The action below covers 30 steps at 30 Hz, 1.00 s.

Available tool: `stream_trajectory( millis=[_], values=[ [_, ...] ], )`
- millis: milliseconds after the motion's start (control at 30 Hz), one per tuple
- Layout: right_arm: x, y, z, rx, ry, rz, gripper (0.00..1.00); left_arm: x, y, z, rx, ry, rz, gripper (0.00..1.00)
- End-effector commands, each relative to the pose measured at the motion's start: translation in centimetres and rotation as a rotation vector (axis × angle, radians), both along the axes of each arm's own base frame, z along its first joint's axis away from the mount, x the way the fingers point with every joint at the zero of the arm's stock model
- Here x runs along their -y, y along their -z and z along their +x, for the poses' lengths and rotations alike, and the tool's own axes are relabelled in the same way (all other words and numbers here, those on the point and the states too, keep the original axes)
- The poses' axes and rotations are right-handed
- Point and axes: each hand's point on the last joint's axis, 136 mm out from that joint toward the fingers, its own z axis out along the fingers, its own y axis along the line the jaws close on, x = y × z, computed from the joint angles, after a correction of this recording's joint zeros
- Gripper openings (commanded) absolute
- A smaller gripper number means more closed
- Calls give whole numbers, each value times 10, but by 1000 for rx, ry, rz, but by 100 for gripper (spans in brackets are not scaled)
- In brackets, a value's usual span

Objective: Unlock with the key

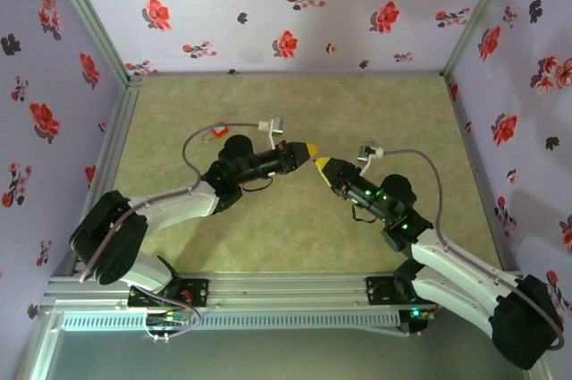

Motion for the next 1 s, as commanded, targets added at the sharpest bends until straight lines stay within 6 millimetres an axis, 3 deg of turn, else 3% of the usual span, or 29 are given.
stream_trajectory(
  millis=[0, 467, 700, 800, 867, 967],
  values=[
    [-1, -13, -4, 48, -25, 31, 32, 4, -21, -5, 63, 28, -23, 0],
    [-7, -7, -1, 12, -46, 32, 14, 7, -15, -6, 56, 36, -14, 0],
    [-6, -9, -2, 20, -45, 29, 1, 6, -10, -6, 51, 36, -5, 0],
    [-7, -11, -4, 24, -54, 14, 0, 3, -6, -3, 35, 27, -3, 2],
    [-7, -10, -5, 25, -54, 2, 0, -6, -6, 6, 16, -6, -18, 40],
    [-4, -7, -6, 21, -47, -16, 0, -30, -9, 23, -5, -92, -46, 72]
  ],
)
